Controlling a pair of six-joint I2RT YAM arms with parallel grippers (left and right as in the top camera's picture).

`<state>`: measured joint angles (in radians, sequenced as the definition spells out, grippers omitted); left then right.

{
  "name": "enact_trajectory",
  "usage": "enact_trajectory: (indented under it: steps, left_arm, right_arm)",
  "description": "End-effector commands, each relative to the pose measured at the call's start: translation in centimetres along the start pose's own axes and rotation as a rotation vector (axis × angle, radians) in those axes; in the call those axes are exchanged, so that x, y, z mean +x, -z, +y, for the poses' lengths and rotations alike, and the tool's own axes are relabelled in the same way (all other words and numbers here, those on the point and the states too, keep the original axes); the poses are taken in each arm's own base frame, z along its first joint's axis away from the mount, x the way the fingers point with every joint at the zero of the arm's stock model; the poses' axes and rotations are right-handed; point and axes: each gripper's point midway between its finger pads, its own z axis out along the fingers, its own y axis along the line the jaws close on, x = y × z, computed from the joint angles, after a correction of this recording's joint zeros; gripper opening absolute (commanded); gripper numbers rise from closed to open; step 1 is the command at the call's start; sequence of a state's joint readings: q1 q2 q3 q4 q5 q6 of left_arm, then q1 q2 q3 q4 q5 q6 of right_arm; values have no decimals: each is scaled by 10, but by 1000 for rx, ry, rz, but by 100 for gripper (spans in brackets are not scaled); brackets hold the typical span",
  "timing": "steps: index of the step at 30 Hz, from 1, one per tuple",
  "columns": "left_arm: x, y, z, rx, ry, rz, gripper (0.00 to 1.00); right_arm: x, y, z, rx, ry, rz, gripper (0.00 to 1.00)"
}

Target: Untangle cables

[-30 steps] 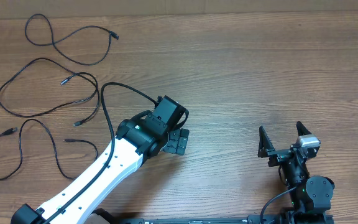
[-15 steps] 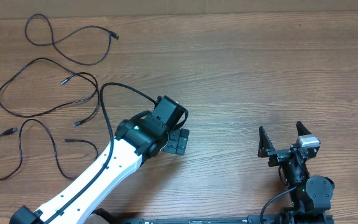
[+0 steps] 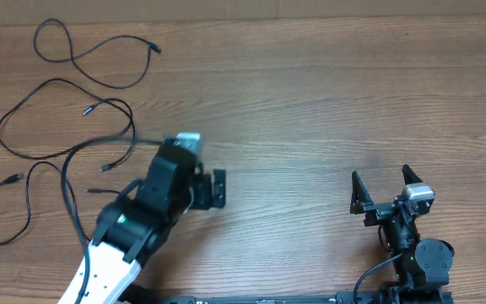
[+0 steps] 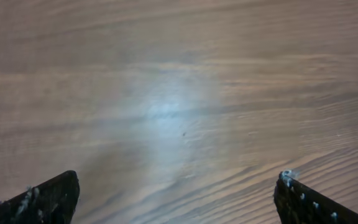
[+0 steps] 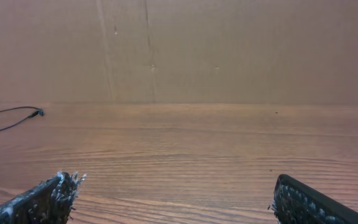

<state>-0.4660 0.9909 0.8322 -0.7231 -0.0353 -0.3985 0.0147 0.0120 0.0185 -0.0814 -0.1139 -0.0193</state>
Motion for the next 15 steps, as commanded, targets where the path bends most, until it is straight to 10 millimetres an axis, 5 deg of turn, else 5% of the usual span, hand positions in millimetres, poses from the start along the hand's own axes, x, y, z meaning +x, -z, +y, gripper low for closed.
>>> enact_trajectory:
  steps: [1, 8, 15]
  left_arm:
    - [26, 4, 27, -10, 84, -15, 100]
    - [42, 21, 68, -47, 150, -201, 100]
    - [45, 32, 84, -45, 112, -391, 100]
  right_arm:
    - [2, 0, -2, 11, 13, -4, 100]
    - [2, 0, -2, 11, 13, -4, 100]
    - [2, 0, -2, 11, 13, -4, 100]
